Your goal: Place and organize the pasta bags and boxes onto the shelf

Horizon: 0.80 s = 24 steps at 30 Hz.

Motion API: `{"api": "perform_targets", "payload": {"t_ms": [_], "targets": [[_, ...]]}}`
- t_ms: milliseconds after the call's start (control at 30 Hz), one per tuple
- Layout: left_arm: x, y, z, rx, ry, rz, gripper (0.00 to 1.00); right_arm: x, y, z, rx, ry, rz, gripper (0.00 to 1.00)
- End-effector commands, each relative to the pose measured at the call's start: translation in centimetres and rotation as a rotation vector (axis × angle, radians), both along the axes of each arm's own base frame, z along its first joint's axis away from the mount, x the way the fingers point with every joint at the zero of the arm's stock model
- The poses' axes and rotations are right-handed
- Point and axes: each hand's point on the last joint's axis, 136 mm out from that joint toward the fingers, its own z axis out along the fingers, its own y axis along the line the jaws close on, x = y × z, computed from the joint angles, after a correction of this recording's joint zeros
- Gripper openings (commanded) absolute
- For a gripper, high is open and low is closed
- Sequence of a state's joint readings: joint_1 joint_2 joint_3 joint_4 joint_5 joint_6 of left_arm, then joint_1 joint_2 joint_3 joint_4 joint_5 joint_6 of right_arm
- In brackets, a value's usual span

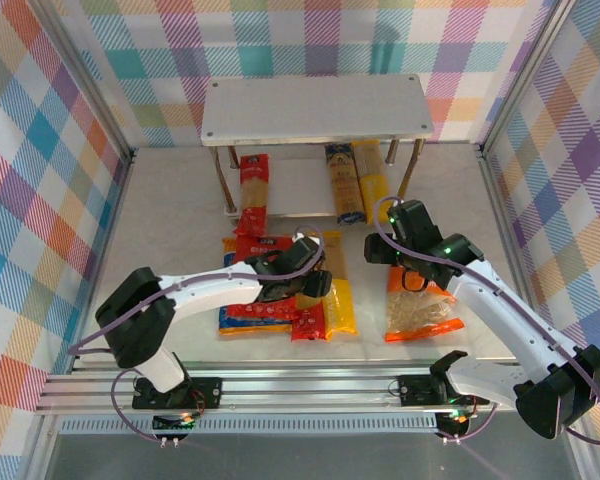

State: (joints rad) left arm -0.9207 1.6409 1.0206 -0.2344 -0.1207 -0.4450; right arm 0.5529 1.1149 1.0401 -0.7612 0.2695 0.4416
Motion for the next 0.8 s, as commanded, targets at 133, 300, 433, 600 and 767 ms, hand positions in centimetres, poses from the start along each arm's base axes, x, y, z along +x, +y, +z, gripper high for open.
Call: {"api": "perform_targets", "payload": {"t_ms": [133, 300, 433, 600, 767], "targets": [[2.7, 1.0, 0.1, -0.009, -0.015, 0.078, 0.6, -0.8, -0.2, -0.3, 0.024, 0.01, -0.006, 0.77], [3.0, 4.7, 0.1, 0.019, -0.021, 0.158, 0.6, -0.6, 0.0, -0.5, 0.027, 0.01, -0.002, 0.77], [3.1, 7.6, -0.2, 0.046, -0.017, 0.212, 0.61, -0.5, 0.3, -0.4, 0.037, 0.007, 0.002, 0.77], [3.1, 10.1, -0.5, 0.059, -0.011, 0.261, 0.61, -0.4, 0.3, -0.2, 0.045, 0.002, 0.0, 0.77], [2.3, 11.9, -1.5, 0.102, 0.027, 0.281, 0.61, -0.5, 0.2, 0.1, 0.051, -0.005, -0.003, 0.77]]}}
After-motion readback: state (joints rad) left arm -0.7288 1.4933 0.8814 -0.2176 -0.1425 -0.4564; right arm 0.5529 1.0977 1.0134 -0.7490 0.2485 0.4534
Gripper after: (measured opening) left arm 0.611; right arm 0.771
